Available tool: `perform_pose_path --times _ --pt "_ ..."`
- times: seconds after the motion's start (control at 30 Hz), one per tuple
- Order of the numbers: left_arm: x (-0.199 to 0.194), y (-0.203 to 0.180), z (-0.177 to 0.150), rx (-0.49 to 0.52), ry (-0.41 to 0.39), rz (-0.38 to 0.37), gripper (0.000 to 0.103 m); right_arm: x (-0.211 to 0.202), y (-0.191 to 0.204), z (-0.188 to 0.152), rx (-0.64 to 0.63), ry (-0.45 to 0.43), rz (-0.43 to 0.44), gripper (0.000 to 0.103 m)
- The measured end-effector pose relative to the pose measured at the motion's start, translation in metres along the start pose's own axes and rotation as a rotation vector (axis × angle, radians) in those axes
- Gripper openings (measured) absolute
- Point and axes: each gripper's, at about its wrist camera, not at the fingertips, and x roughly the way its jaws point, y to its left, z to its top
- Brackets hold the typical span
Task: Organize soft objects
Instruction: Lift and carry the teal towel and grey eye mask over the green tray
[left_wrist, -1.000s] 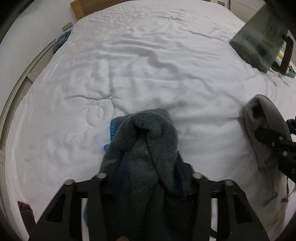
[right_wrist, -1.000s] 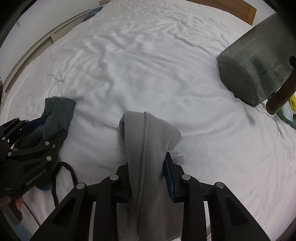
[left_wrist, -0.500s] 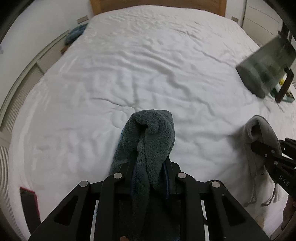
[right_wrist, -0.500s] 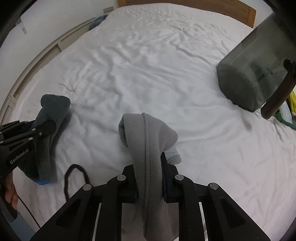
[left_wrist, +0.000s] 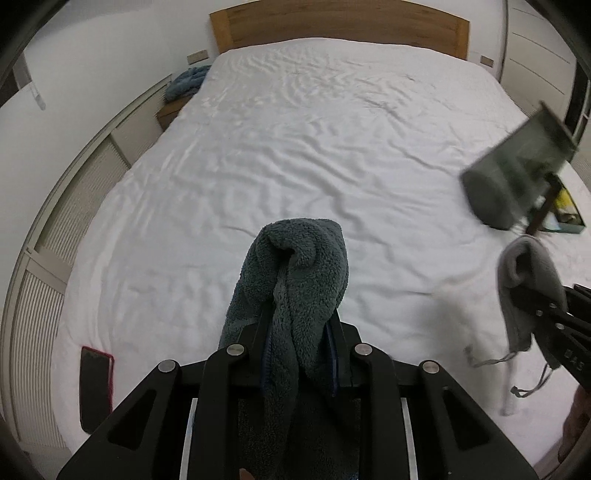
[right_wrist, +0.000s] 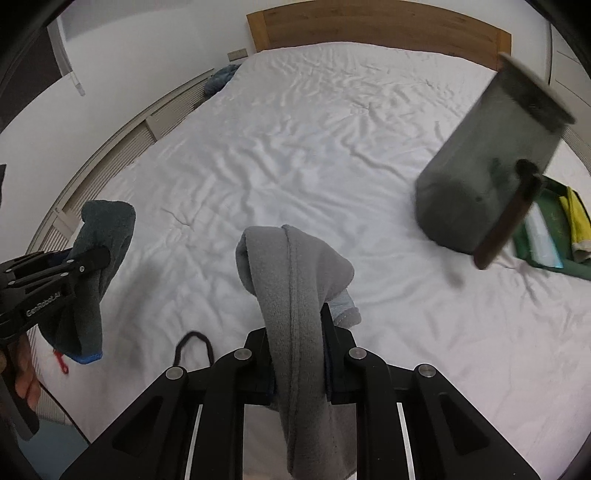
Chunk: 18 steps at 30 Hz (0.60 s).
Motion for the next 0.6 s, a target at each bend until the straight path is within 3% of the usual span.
perform_pose_path --times 0.3,0.6 --pt "-0.024 -0.091 0.004 0.065 0.030 -0.066 0.020 -0.057 -0.072 -0.019 0.000 0.037 0.008 0.016" --pt "-0.041 -0.199 0.007 0.105 0.087 -0.159 0.020 -0.117 -0.180 -0.042 0.070 0.076 0.000 0.016"
